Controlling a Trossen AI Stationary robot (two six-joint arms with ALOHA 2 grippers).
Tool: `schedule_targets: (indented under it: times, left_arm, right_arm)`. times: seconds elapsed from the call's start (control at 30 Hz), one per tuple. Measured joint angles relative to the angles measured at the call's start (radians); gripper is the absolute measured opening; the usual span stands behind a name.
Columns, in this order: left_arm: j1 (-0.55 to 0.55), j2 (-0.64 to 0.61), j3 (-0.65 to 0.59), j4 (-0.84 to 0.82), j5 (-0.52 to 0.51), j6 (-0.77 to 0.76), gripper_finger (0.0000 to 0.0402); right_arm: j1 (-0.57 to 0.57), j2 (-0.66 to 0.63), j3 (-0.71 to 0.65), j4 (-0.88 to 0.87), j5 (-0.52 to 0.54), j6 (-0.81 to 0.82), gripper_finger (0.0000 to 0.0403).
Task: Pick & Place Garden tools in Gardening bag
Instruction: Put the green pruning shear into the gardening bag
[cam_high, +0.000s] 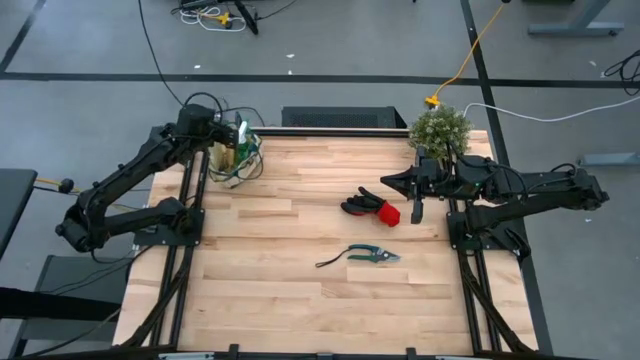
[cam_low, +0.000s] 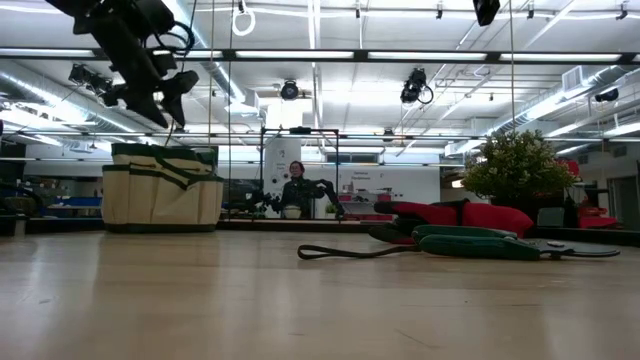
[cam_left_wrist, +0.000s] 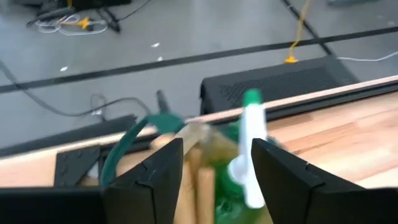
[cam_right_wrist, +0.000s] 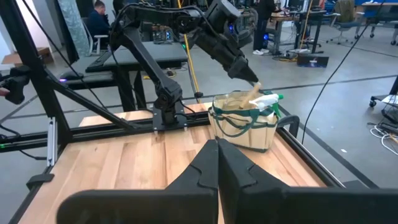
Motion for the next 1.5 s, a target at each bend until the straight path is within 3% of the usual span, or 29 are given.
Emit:
schedule_targets:
  times: [0.27, 0.57, 0.97, 1.5]
  left_arm:
    - [0.000, -0.001, 0.109, 0.001, 0.079, 0.041, 0.0186]
    - [-0.030, -0.001, 0.122, 0.005, 0.234, 0.032, 0.0179]
    - [-0.271, -0.001, 0.122, 0.130, 0.268, 0.032, 0.0155]
    - [-0.565, 0.000, 0.122, 0.230, 0.252, 0.087, 0.0103]
  right_arm:
    - [0.000, 0.000, 0.000, 0.000, 0.000, 0.000, 0.0000]
    - [0.000, 0.000, 0.000, 0.000, 0.000, 0.000, 0.0000]
    - [0.000, 0.000, 0.000, 0.000, 0.000, -0.001, 0.0002]
    - [0.000, 0.014, 0.000, -0.066, -0.008, 0.022, 0.0059]
